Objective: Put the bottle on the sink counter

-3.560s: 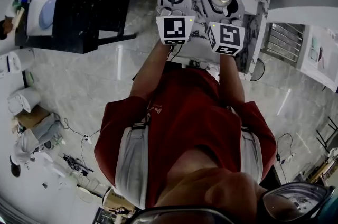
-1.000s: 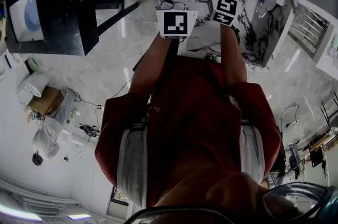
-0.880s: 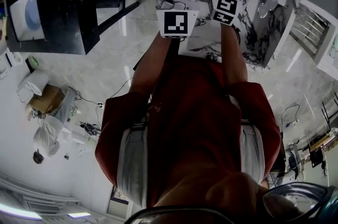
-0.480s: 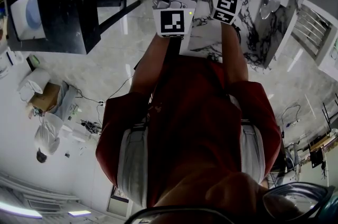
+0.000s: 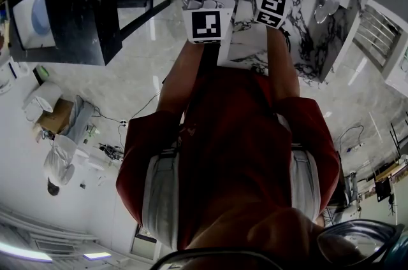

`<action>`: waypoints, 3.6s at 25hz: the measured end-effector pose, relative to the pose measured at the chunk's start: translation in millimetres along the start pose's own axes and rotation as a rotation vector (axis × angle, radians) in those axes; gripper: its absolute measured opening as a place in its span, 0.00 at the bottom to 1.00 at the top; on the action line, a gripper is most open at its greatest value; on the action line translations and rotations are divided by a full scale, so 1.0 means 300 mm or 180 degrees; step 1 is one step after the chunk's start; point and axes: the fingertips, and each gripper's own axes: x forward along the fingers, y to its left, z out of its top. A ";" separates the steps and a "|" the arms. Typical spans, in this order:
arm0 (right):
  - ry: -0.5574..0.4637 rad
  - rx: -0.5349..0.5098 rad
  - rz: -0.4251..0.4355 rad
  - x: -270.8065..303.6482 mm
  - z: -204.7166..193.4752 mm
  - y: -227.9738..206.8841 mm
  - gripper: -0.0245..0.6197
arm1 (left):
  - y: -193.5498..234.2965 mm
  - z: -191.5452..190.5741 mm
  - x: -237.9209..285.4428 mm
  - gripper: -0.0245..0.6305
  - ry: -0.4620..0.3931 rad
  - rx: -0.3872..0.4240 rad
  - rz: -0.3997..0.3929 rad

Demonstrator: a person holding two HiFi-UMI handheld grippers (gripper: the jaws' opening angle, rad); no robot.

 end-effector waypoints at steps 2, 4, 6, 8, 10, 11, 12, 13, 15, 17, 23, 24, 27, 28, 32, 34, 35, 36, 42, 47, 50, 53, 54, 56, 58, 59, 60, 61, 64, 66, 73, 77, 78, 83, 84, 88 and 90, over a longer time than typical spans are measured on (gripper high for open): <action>-0.0009 0.0002 -0.0005 0.005 0.003 -0.001 0.56 | -0.004 -0.003 0.001 0.04 0.0010 -0.0003 -0.0008; -0.0016 0.0008 -0.0005 0.011 0.005 -0.003 0.56 | -0.008 -0.002 0.002 0.04 0.0008 0.0002 -0.0014; -0.0022 0.0006 -0.0003 0.015 0.006 -0.007 0.56 | -0.014 -0.006 0.001 0.04 0.0038 0.0030 -0.0031; -0.0031 0.0000 -0.0003 0.018 0.008 -0.009 0.56 | -0.018 -0.013 0.001 0.04 0.0079 0.0087 -0.0055; -0.0036 -0.0002 -0.0008 0.022 0.012 -0.011 0.56 | -0.019 -0.011 0.002 0.04 0.0073 0.0091 -0.0059; -0.0037 0.0000 -0.0012 0.023 0.012 -0.012 0.56 | -0.020 -0.004 0.003 0.04 0.0039 0.0065 -0.0051; -0.0038 0.0001 -0.0015 0.024 0.013 -0.013 0.56 | -0.021 0.001 0.004 0.04 0.0013 0.0044 -0.0044; -0.0038 0.0001 -0.0017 0.026 0.013 -0.014 0.56 | -0.023 0.002 0.004 0.04 0.0016 0.0042 -0.0045; -0.0039 0.0000 -0.0022 0.030 0.014 -0.017 0.56 | -0.026 0.006 0.004 0.04 0.0004 0.0037 -0.0048; -0.0041 0.0002 -0.0024 0.035 0.017 -0.018 0.56 | -0.027 0.016 0.006 0.04 -0.0037 0.0011 -0.0046; -0.0036 -0.0004 -0.0043 0.045 0.026 -0.021 0.56 | -0.031 0.029 0.008 0.04 -0.0070 0.0018 -0.0060; -0.0033 -0.0027 -0.0056 0.046 0.025 -0.021 0.56 | -0.032 0.029 0.007 0.04 -0.0064 0.0038 -0.0070; -0.0019 -0.0128 -0.0086 0.046 0.017 -0.018 0.57 | -0.039 0.028 0.001 0.04 -0.0078 0.0016 -0.0075; -0.0013 -0.0156 -0.0083 0.045 0.014 -0.016 0.57 | -0.042 0.027 -0.001 0.04 -0.0080 0.0007 -0.0075; 0.0004 -0.0190 -0.0022 0.044 0.008 -0.003 0.62 | -0.049 0.007 -0.013 0.04 0.0041 0.0056 -0.0103; 0.0009 -0.0176 0.0005 0.044 0.011 0.003 0.65 | -0.048 0.025 -0.012 0.04 -0.0049 0.0028 -0.0085; 0.0008 -0.0168 0.0010 0.043 0.012 0.004 0.65 | -0.048 0.031 -0.012 0.04 -0.0075 0.0023 -0.0080; 0.0004 -0.0161 0.0006 0.042 0.013 0.003 0.67 | -0.049 0.034 -0.014 0.04 -0.0084 0.0026 -0.0079; -0.0066 -0.0143 -0.0019 0.017 0.032 -0.019 0.70 | -0.058 0.053 -0.031 0.04 -0.0132 -0.0006 -0.0065; -0.0141 -0.0119 0.0010 -0.010 0.059 -0.019 0.71 | -0.073 0.062 -0.041 0.04 -0.0129 -0.0007 -0.0078; -0.0165 -0.0123 0.0030 -0.028 0.071 -0.014 0.71 | -0.082 0.072 -0.050 0.04 -0.0138 -0.0007 -0.0078; -0.0185 -0.0145 0.0045 -0.049 0.081 -0.008 0.72 | -0.090 0.080 -0.062 0.04 -0.0134 0.0030 -0.0083; -0.0194 -0.0149 0.0047 -0.057 0.085 -0.005 0.72 | -0.092 0.085 -0.067 0.04 -0.0150 0.0026 -0.0080; -0.0215 -0.0153 0.0056 -0.076 0.091 0.001 0.72 | -0.097 0.083 -0.082 0.04 -0.0102 0.0055 -0.0085; -0.0233 -0.0161 0.0075 -0.098 0.098 0.009 0.72 | -0.103 0.087 -0.098 0.04 -0.0081 0.0041 -0.0075; -0.0243 -0.0167 0.0088 -0.111 0.101 0.013 0.72 | -0.106 0.092 -0.105 0.04 -0.0091 0.0031 -0.0064; -0.0255 -0.0174 0.0101 -0.123 0.105 0.016 0.72 | -0.109 0.097 -0.112 0.04 -0.0104 0.0026 -0.0053; -0.0269 -0.0178 0.0116 -0.135 0.110 0.019 0.72 | -0.112 0.102 -0.117 0.04 -0.0117 0.0025 -0.0043; -0.0326 -0.0182 0.0165 -0.177 0.133 0.030 0.72 | -0.123 0.120 -0.134 0.04 -0.0157 0.0029 -0.0024; -0.0383 -0.0194 0.0198 -0.212 0.156 0.036 0.72 | -0.135 0.134 -0.145 0.04 -0.0181 0.0034 -0.0018; -0.0571 -0.0213 0.0264 -0.332 0.228 0.042 0.72 | -0.178 0.176 -0.193 0.04 -0.0263 0.0074 0.0009; -0.0665 -0.0214 0.0276 -0.404 0.258 0.031 0.72 | -0.210 0.200 -0.222 0.04 -0.0315 0.0092 0.0016; -0.0687 -0.0219 0.0283 -0.421 0.264 0.028 0.72 | -0.219 0.206 -0.229 0.04 -0.0328 0.0098 0.0019; -0.0790 -0.0206 0.0325 -0.509 0.304 -0.003 0.72 | -0.259 0.233 -0.257 0.04 -0.0382 0.0108 0.0047; -0.0821 -0.0201 0.0325 -0.528 0.314 -0.011 0.72 | -0.267 0.241 -0.262 0.04 -0.0403 0.0097 0.0051; -0.0941 -0.0218 0.0297 -0.607 0.351 -0.052 0.72 | -0.311 0.273 -0.288 0.04 -0.0503 0.0114 0.0050; -0.0983 -0.0228 0.0294 -0.644 0.364 -0.074 0.72 | -0.336 0.282 -0.302 0.04 -0.0498 0.0149 0.0045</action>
